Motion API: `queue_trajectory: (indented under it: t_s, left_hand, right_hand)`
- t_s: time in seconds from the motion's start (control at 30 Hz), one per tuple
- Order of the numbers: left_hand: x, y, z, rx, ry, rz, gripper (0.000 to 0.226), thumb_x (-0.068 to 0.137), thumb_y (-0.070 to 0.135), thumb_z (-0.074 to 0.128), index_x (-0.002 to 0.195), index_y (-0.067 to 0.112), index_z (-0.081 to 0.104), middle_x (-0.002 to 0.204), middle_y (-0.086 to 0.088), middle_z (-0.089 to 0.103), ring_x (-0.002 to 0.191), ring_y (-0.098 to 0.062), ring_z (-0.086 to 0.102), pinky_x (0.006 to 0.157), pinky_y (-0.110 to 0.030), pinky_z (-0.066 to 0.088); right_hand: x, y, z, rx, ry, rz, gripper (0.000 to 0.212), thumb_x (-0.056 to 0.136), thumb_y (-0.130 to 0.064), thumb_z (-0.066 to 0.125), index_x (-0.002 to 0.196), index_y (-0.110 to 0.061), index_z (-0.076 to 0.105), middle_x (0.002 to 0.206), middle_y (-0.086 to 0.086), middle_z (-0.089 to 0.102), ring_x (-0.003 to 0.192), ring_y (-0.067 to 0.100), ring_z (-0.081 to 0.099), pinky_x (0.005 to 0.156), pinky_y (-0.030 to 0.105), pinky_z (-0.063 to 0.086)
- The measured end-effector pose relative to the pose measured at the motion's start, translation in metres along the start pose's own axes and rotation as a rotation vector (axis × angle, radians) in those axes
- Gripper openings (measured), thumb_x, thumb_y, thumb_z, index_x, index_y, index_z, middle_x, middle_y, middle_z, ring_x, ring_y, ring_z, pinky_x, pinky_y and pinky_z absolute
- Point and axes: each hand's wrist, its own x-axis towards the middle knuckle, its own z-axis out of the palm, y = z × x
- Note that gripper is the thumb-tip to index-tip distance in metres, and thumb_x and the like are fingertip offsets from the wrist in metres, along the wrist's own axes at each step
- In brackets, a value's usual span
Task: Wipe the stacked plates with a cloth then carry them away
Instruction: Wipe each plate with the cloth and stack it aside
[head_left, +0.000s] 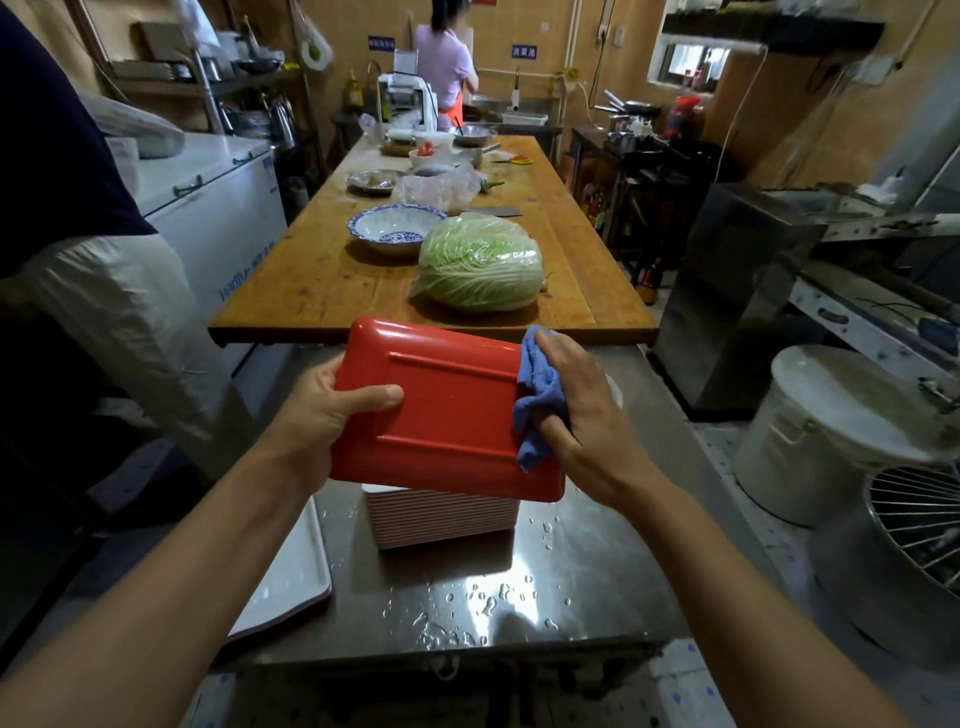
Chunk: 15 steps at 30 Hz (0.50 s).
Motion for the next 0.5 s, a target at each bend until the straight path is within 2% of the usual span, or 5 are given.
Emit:
queue_trajectory:
  t_s: [0.07, 0.17, 0.3, 0.4, 0.5]
  left_hand:
    - [0.0, -0.004, -0.003, -0.014, 0.015, -0.02, 0.044, 0.06, 0.013, 0.069, 0.103, 0.021, 0.063, 0.094, -0.007, 0.071, 0.074, -0.019, 0.071, 0.055, -0.03, 0.057]
    - [0.001, -0.01, -0.005, -0.061, 0.058, -0.062, 0.049, 0.059, 0.014, 0.069, 0.108, 0.018, 0.062, 0.1, -0.011, 0.069, 0.081, -0.025, 0.069, 0.06, -0.035, 0.058]
    - [0.003, -0.011, -0.008, -0.171, 0.133, -0.142, 0.049, 0.062, 0.011, 0.068, 0.111, 0.016, 0.062, 0.101, -0.014, 0.068, 0.084, -0.03, 0.066, 0.065, -0.04, 0.056]
    - [0.003, -0.013, -0.006, -0.211, 0.164, -0.174, 0.025, 0.076, 0.003, 0.064, 0.097, 0.017, 0.064, 0.09, -0.013, 0.069, 0.075, -0.027, 0.067, 0.057, -0.039, 0.059]
    - [0.001, -0.017, 0.002, -0.256, 0.233, -0.208, 0.021, 0.08, 0.001, 0.063, 0.098, 0.013, 0.064, 0.083, -0.014, 0.07, 0.068, -0.026, 0.068, 0.056, -0.04, 0.058]
  right_hand:
    - [-0.01, 0.003, 0.008, -0.009, -0.011, -0.012, 0.065, 0.089, -0.026, 0.046, 0.144, -0.033, 0.012, 0.155, -0.012, 0.007, 0.143, 0.003, 0.006, 0.112, 0.014, 0.006]
    - [-0.023, 0.009, 0.016, 0.003, -0.016, -0.04, 0.071, 0.089, -0.015, 0.05, 0.146, -0.029, 0.009, 0.156, -0.013, -0.001, 0.144, 0.003, 0.001, 0.115, 0.02, 0.006]
    - [-0.032, 0.009, 0.024, -0.042, 0.019, -0.064, 0.069, 0.088, -0.021, 0.052, 0.147, -0.023, 0.016, 0.157, -0.004, 0.007, 0.144, 0.004, 0.008, 0.115, 0.018, 0.01]
    - [-0.035, 0.001, 0.037, -0.19, 0.103, -0.101, 0.063, 0.089, -0.036, 0.046, 0.145, -0.015, 0.026, 0.154, 0.004, 0.016, 0.143, 0.02, 0.015, 0.117, 0.033, 0.015]
    - [-0.033, -0.016, 0.059, -0.352, 0.137, -0.205, 0.06, 0.09, -0.038, 0.047, 0.139, -0.004, 0.04, 0.148, 0.016, 0.033, 0.139, 0.031, 0.022, 0.114, 0.044, 0.02]
